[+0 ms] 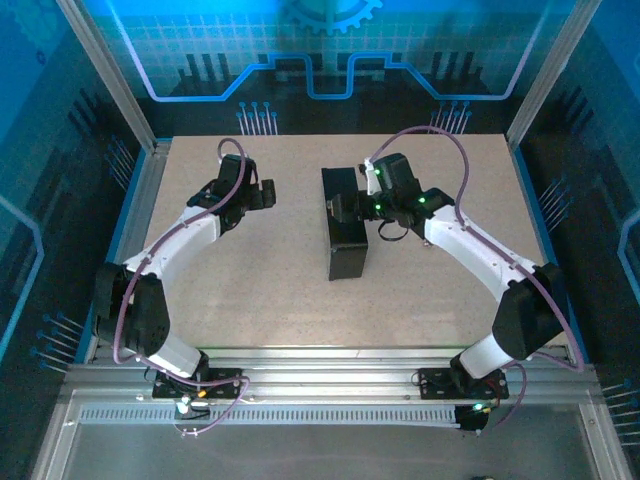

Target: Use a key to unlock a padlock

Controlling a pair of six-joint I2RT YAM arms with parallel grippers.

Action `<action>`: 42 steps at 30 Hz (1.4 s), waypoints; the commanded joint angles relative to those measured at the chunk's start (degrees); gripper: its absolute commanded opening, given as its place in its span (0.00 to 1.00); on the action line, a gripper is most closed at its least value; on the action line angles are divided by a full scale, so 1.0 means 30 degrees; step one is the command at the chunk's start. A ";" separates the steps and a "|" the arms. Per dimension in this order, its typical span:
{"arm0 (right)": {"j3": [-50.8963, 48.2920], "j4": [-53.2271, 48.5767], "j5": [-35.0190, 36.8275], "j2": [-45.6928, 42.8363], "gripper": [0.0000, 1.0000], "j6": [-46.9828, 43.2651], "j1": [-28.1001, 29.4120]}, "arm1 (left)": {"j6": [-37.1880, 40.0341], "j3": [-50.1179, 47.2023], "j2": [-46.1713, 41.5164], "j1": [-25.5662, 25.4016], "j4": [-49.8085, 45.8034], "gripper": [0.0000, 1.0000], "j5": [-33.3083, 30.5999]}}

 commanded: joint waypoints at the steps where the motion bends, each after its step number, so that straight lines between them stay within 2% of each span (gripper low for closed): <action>1: 0.0959 -0.1420 0.0941 0.0178 1.00 -0.0173 0.0526 | -0.0206 0.0488 -0.0095 0.0131 -0.0065 0.99 0.0798; 12: 0.1489 -0.2422 0.1913 0.0765 1.00 -0.0483 0.1622 | -0.0224 0.0299 -0.0272 0.0151 0.0131 0.99 0.2126; 34: 0.1889 -0.2935 0.2875 0.2425 1.00 -0.0151 0.2568 | -0.0286 -0.0016 -0.0031 0.0141 0.0544 0.99 0.3003; 39: 0.1410 -0.2497 0.2783 0.2372 1.00 -0.0028 0.2526 | -0.0206 0.0005 0.0022 0.0141 0.0485 0.99 0.3195; 42: 0.0443 -0.1277 0.1253 0.1868 0.93 0.0683 0.1950 | -0.0010 0.0091 0.0102 0.0110 0.0370 0.99 0.4184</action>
